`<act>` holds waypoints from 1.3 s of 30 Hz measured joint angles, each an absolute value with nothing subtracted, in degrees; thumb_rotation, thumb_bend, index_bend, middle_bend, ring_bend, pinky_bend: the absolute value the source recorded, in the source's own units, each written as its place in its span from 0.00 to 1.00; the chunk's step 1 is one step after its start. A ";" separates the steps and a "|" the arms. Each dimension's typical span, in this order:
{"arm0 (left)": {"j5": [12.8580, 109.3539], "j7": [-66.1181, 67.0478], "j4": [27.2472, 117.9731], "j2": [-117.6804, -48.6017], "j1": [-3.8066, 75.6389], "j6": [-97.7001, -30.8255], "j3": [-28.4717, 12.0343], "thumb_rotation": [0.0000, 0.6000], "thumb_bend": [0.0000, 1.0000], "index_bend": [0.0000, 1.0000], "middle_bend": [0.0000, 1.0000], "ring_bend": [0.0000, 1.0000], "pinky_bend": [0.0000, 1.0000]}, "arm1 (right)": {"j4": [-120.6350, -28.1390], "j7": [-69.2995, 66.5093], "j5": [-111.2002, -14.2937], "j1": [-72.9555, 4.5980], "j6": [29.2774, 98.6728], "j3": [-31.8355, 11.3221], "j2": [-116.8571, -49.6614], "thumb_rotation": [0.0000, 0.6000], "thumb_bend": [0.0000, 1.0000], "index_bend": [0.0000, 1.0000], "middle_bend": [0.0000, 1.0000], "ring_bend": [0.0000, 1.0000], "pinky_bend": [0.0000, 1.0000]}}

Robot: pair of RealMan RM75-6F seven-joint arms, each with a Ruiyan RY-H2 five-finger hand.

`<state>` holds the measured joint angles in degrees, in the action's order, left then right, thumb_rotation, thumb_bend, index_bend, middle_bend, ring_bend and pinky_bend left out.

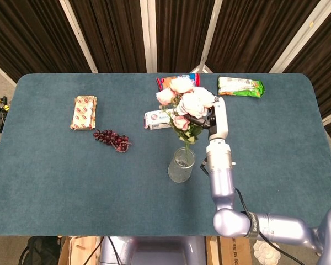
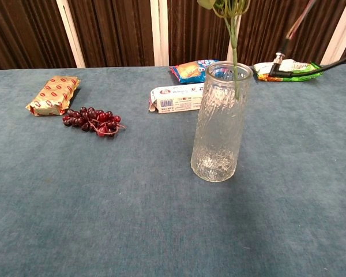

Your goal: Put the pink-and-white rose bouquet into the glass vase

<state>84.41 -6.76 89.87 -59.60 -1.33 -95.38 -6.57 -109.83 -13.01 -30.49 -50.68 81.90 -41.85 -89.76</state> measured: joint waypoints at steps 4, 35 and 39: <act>84.35 -6.30 90.02 -59.70 -1.30 -95.29 -6.53 1.00 0.19 0.08 0.00 0.00 0.00 | -111.72 -14.00 -31.26 -48.34 80.25 -41.30 -89.15 1.00 0.29 0.58 0.55 0.67 0.20; 84.13 -5.60 90.40 -59.84 -1.37 -95.41 -6.61 1.00 0.19 0.08 0.00 0.00 0.00 | -115.79 -18.43 -39.33 -38.69 66.45 -32.46 -85.83 1.00 0.20 0.31 0.24 0.29 0.03; 84.16 -5.57 90.41 -59.83 -1.33 -95.32 -6.59 1.00 0.19 0.08 0.00 0.00 0.00 | -116.48 -18.53 -39.54 -38.20 62.98 -31.82 -83.64 1.00 0.16 0.24 0.20 0.24 0.01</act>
<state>84.16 -5.57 90.41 -59.83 -1.33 -95.32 -6.59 -116.48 -18.53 -39.54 -38.20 62.98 -31.82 -83.64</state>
